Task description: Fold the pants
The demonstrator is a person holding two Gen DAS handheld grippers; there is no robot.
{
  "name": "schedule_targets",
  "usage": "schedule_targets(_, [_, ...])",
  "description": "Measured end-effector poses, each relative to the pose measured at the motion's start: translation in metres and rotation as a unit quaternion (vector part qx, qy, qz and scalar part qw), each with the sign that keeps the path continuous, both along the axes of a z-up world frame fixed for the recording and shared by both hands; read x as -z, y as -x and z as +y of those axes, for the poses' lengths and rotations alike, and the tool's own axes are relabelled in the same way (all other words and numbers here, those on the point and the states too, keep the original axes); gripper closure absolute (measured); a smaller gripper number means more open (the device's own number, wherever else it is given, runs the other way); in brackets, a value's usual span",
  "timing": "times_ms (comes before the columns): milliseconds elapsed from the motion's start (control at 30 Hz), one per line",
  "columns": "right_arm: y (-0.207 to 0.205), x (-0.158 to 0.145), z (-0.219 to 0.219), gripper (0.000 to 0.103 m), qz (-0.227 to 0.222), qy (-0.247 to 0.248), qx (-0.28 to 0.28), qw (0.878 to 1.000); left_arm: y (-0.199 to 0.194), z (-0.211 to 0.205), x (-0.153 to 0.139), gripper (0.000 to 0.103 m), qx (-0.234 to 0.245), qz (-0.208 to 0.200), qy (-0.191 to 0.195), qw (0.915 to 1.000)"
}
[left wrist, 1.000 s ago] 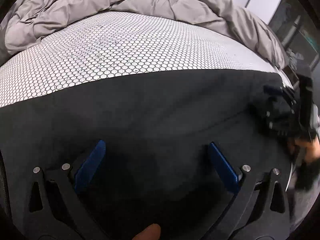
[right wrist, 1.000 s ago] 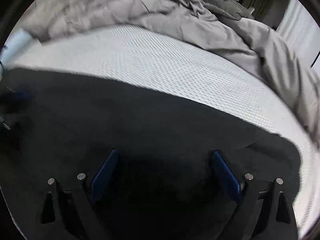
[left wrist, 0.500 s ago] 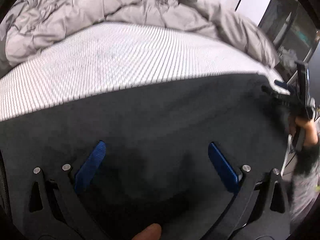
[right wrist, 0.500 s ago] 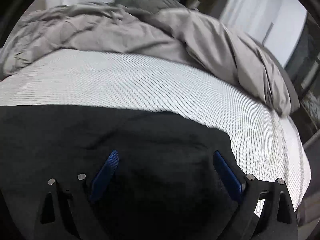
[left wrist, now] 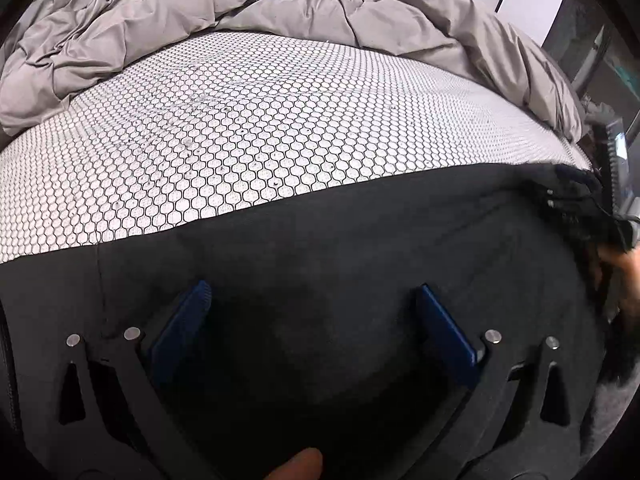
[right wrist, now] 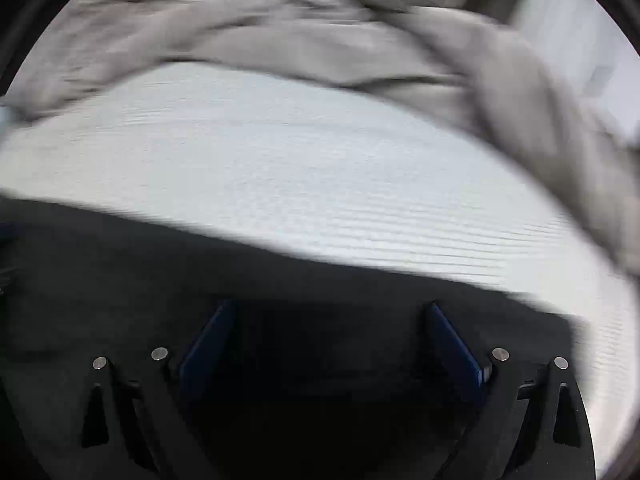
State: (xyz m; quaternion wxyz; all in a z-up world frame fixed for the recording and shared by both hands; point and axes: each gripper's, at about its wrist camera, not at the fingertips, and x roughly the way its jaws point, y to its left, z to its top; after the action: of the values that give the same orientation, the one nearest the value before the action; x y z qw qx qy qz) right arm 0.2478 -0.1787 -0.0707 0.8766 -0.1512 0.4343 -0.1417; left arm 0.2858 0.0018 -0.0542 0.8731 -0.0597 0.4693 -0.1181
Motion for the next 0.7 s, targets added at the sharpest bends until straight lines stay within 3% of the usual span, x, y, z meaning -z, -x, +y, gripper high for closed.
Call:
schedule_targets(33, [0.002, -0.001, -0.018, 0.006, -0.006, 0.021, 0.032, 0.999, -0.001, -0.001, -0.001, 0.001, 0.000, 0.000, 0.000, 1.0000])
schedule_targets(133, [0.012, -0.009, -0.060, 0.008, -0.021, -0.067, 0.042, 0.997, -0.003, -0.007, -0.001, 0.001, 0.001, 0.001, -0.019, 0.9998])
schedule_targets(200, [0.022, -0.020, -0.057, 0.008, -0.035, -0.080, 0.026, 0.996, -0.001, -0.005, -0.006, 0.001, -0.001, -0.001, -0.019, 0.9998])
schedule_targets(300, [0.052, -0.047, -0.065, 0.008, -0.070, -0.141, 0.003, 0.988, 0.013, -0.001, -0.022, 0.001, -0.003, -0.004, 0.023, 0.9997])
schedule_targets(367, [0.073, -0.063, -0.092, 0.008, -0.096, -0.149, 0.038, 0.983, 0.025, -0.006, -0.036, 0.001, 0.012, -0.016, 0.050, 0.9986])
schedule_targets(433, [0.087, -0.065, -0.115, 0.008, -0.108, -0.160, 0.077, 0.978, 0.034, -0.018, -0.042, 0.001, 0.035, -0.025, 0.052, 0.9977])
schedule_targets(500, [0.093, -0.057, -0.148, 0.012, -0.105, -0.222, 0.111, 0.963, 0.039, -0.037, -0.036, 0.001, 0.067, -0.017, 0.040, 0.9968])
schedule_targets(567, [0.095, -0.043, -0.171, 0.027, -0.096, -0.287, 0.120, 0.946, 0.039, -0.052, -0.021, 0.001, 0.076, 0.002, 0.012, 0.9970])
schedule_targets(633, [0.088, -0.029, -0.181, 0.030, -0.078, -0.314, 0.116, 0.939, 0.038, -0.060, -0.012, 0.001, 0.075, 0.007, -0.012, 0.9971])
schedule_targets(700, [0.081, -0.025, -0.179, 0.033, -0.073, -0.317, 0.095, 0.941, 0.039, -0.067, -0.010, 0.001, 0.080, 0.000, -0.034, 0.9962])
